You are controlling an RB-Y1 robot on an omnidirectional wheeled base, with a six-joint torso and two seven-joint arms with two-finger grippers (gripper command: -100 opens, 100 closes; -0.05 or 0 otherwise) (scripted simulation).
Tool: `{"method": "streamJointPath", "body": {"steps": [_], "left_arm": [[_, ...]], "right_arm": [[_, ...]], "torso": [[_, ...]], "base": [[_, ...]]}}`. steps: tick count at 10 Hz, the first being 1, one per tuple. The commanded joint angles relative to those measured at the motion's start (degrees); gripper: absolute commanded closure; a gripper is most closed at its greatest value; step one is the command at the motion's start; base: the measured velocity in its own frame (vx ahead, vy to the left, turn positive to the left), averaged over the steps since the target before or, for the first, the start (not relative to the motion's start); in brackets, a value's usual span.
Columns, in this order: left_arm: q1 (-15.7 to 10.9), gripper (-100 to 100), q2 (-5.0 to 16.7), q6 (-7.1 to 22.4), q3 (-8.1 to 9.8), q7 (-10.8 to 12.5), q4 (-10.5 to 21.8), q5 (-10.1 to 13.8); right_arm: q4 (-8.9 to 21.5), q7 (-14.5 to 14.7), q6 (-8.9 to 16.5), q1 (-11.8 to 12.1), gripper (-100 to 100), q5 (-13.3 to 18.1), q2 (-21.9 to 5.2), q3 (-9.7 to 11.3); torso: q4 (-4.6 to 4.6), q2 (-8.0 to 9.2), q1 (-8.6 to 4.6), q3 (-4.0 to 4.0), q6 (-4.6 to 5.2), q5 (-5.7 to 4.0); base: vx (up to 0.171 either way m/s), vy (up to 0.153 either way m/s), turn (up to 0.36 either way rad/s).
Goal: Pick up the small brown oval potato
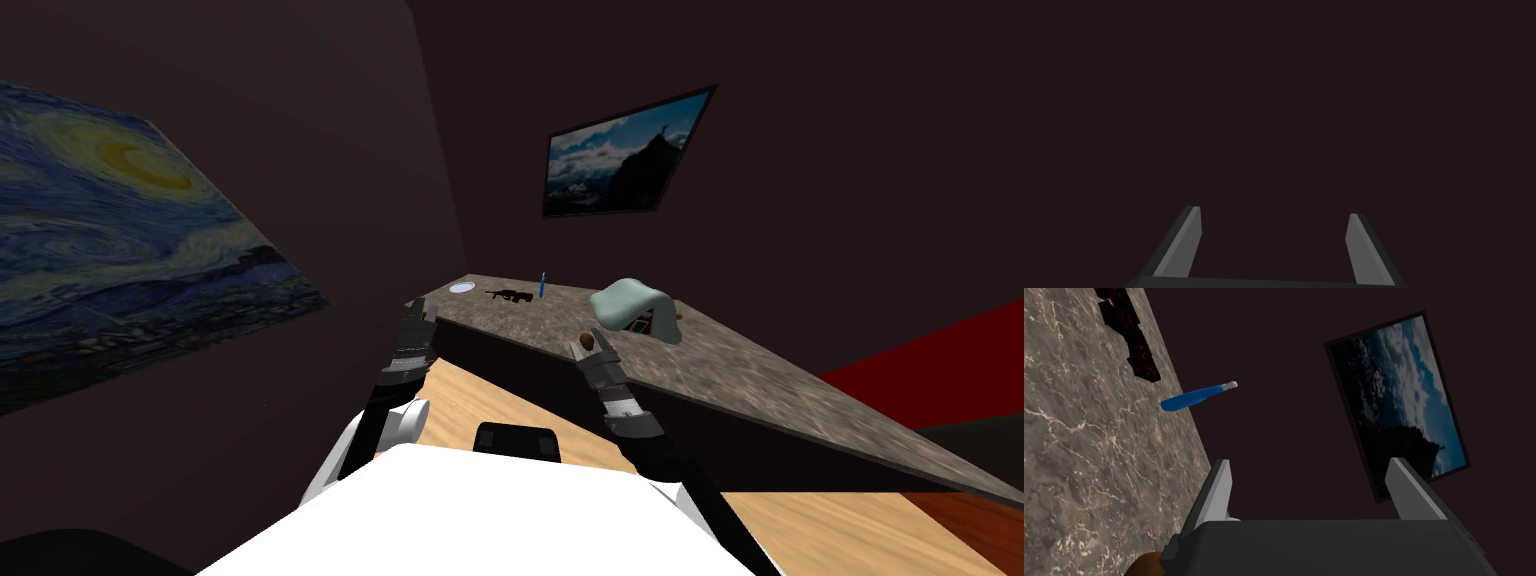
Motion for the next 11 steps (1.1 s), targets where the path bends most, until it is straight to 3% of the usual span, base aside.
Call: {"method": "streamJointPath", "body": {"steps": [1, 2, 5, 6, 11], "left_arm": [[0.00, 0, 0.00, 0.00, 0.00, 0.00, 0.00, 0.00], [0.00, 0, 0.00, 0.00, 0.00, 0.00, 0.00, 0.00], [0.00, 0, 0.00, 0.00, 0.00, 0.00, 0.00, 0.00], [0.00, 0, 0.00, 0.00, 0.00, 0.00, 0.00, 0.00], [0.00, 0, 0.00, 0.00, 0.00, 0.00, 0.00, 0.00]], "right_arm": [[-0.49, 0.65, 1.68, 0.26, -100, -1.04, -1.48, 0.91], [-0.24, 1.30, 3.14, 1.15, -100, -3.32, -3.85, 2.30], [0.08, 1.99, 4.63, 2.01, -100, -5.61, -7.61, 3.66], [0.46, 2.73, 6.12, 2.83, -100, -7.91, -9.05, 4.98], [1.45, 4.31, 9.09, 4.33, -100, -12.47, -17.58, 7.45]], "torso": [[0.00, 0.00, 0.00, 0.00, 0.00, 0.00], [0.00, -0.04, -0.05, -0.02, 0.00, -0.01], [-0.01, -0.07, -0.02, -0.03, 0.00, -0.01], [-0.01, -0.07, -0.07, -0.04, 0.01, -0.01], [0.00, -0.03, -0.06, -0.02, 0.00, -0.01]], "base": [[-0.033, 0.058, 0.029], [-0.037, 0.072, 0.070], [-0.027, 0.063, 0.046], [-0.024, 0.067, 0.082], [-0.030, 0.061, 0.053]]}}
